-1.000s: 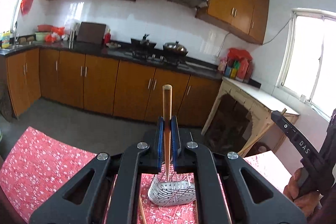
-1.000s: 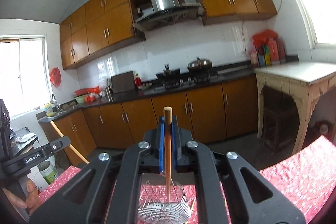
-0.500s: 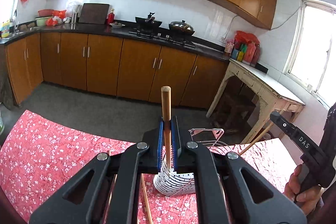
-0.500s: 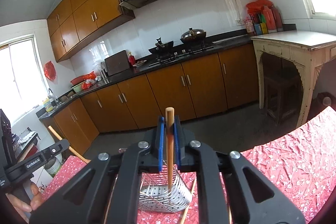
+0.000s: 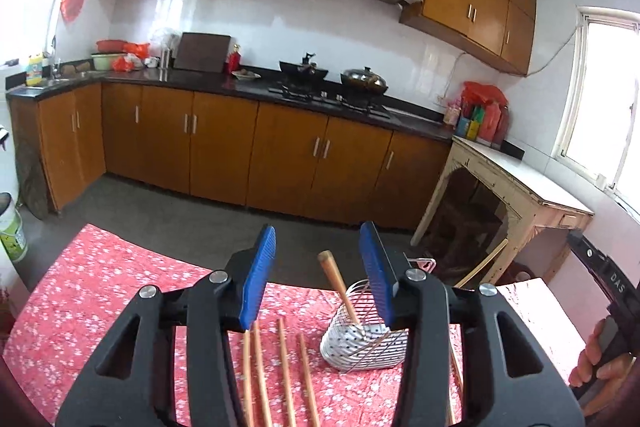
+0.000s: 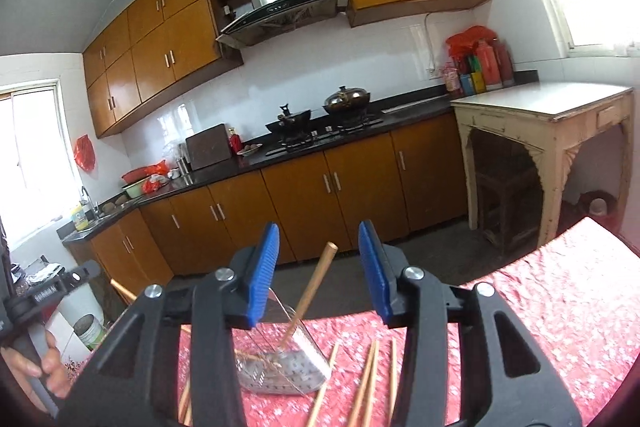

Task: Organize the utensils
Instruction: 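Open both grippers to release the chopsticks into the holder, then move both open grippers back over the chopsticks on the table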

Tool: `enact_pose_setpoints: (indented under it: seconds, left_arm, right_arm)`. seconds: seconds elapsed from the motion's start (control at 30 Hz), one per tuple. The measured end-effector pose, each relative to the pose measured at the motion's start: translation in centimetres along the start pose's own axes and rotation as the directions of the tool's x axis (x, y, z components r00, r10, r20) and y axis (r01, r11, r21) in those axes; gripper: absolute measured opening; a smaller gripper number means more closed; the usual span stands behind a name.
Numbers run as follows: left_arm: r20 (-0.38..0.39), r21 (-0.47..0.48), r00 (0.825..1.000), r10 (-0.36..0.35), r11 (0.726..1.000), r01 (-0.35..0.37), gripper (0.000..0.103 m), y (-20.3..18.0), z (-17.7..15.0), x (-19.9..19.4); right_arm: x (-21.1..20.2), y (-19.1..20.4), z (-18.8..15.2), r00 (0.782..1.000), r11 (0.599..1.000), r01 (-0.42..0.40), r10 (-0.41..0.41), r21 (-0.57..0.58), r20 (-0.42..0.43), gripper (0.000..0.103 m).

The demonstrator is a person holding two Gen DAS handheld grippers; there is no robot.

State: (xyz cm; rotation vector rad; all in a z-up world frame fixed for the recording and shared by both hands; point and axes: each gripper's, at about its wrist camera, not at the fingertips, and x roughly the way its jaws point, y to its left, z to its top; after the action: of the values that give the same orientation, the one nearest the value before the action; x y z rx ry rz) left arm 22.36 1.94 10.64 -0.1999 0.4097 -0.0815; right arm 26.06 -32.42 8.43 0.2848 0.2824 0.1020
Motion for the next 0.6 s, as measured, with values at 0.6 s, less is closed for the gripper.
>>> enact_pose_setpoints:
  seconds: [0.6]
  left_arm:
    - [-0.219,0.088,0.963,0.157,0.986,-0.14,0.046,6.0,-12.6,-1.0]
  right_arm:
    - [-1.7,-6.2,-15.5,0.904,0.991,0.132,-0.127,-0.017,-0.409,0.034]
